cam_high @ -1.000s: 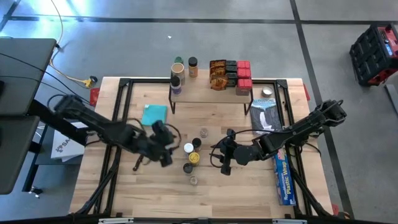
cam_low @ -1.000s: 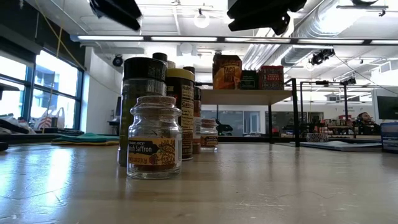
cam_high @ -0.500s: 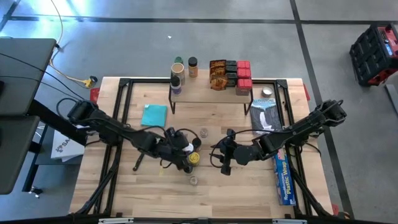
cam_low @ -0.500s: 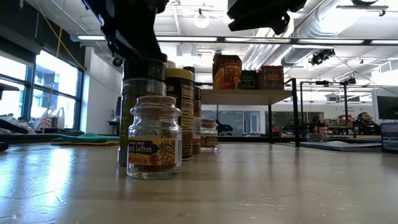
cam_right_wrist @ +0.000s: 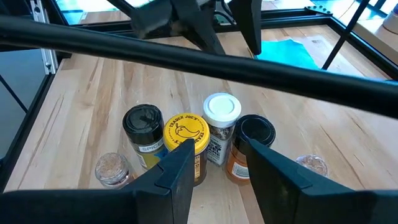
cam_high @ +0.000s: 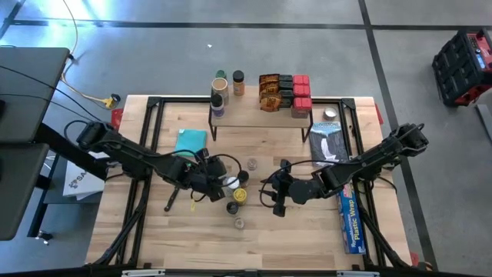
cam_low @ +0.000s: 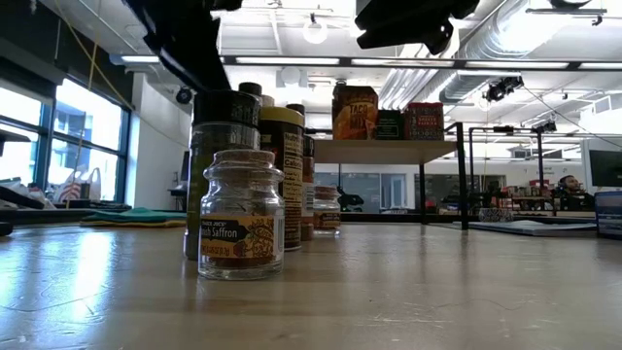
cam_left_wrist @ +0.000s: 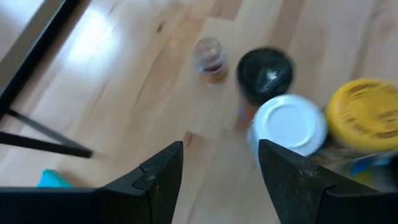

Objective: Shelf spices
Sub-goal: Put the white seasoning bottle on the shelf

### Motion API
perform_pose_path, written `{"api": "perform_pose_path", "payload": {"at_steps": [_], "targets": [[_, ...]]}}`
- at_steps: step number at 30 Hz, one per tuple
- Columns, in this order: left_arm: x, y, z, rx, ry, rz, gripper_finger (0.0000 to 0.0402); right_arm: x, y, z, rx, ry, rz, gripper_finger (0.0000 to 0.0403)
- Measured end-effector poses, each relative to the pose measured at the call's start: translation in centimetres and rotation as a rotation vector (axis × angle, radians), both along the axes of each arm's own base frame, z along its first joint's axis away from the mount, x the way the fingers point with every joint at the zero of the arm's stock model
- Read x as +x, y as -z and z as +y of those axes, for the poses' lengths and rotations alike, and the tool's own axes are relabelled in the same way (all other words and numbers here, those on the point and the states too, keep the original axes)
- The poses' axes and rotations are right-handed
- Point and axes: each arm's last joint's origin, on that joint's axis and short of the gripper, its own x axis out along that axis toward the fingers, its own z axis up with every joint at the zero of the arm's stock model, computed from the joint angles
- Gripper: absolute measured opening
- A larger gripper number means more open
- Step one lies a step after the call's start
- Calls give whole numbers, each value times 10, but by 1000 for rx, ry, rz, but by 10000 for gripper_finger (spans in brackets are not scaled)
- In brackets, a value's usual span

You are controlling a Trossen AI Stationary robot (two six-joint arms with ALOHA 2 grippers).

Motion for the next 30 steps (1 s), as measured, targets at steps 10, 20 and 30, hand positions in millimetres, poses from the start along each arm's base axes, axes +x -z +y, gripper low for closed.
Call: {"api": "perform_pose_path", "payload": {"at_steps": [10, 20, 30], "targets": [[18, 8, -5, -200, 117, -90, 172, 0, 0, 0, 3, 3, -1, 140], [26, 18, 5, -216, 184, -17, 17, 0, 0, 0, 0, 2, -1, 140], [17, 13, 24, -100, 250, 89, 8, 0, 0, 0, 2, 4, -1, 140]]}}
